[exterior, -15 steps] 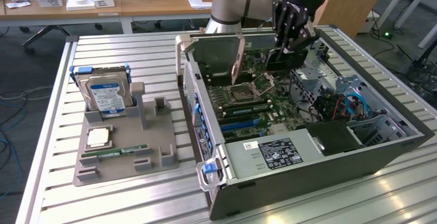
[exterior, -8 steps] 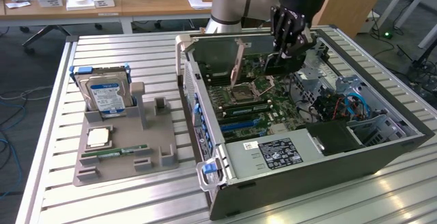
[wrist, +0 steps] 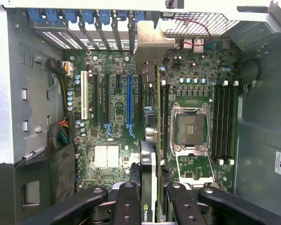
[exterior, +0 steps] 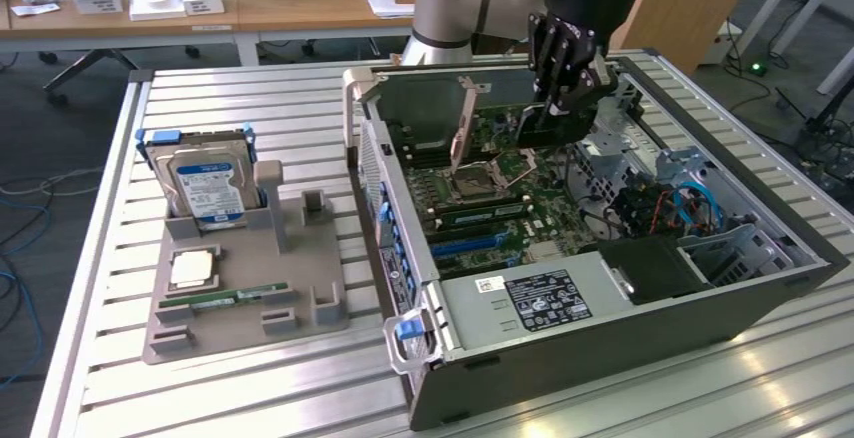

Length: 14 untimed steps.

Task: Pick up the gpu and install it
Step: 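Insert the gpu into the slot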

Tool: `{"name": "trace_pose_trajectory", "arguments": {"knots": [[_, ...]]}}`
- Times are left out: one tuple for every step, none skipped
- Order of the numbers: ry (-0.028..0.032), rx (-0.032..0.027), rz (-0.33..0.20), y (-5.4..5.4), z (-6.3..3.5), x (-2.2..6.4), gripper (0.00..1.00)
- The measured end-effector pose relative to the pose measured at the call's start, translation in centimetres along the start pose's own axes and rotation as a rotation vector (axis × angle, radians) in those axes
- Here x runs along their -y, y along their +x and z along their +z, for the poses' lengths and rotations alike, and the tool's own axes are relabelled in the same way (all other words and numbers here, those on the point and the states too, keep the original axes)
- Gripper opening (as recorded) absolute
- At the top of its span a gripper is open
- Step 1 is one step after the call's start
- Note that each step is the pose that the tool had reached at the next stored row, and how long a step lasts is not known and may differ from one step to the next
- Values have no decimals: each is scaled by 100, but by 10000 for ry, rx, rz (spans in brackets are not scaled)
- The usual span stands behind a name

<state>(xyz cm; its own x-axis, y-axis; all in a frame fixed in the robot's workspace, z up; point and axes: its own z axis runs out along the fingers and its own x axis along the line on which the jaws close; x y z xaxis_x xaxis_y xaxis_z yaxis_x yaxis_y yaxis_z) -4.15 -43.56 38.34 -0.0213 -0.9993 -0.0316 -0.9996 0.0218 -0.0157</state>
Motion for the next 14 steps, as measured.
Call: {"name": "trace_pose_trajectory", "arguments": {"knots": [[0, 0, 0, 0, 0, 0, 27], [0, 0, 0, 0, 0, 0, 27], [0, 1, 0, 0, 0, 0, 27], [0, 0, 0, 0, 0, 0, 27], [0, 0, 0, 0, 0, 0, 27], [0, 1, 0, 0, 0, 0, 27], [1, 1, 0, 0, 3, 0, 27], [2, 3, 0, 0, 11, 0, 27], [1, 3, 0, 1, 22, 0, 27], [0, 0, -1, 1, 37, 0, 27], [0, 1, 0, 2, 54, -1, 27], [1, 2, 0, 2, 72, -1, 27], [0, 1, 0, 3, 89, -1, 27], [0, 0, -1, 4, 107, -2, 27]]}}
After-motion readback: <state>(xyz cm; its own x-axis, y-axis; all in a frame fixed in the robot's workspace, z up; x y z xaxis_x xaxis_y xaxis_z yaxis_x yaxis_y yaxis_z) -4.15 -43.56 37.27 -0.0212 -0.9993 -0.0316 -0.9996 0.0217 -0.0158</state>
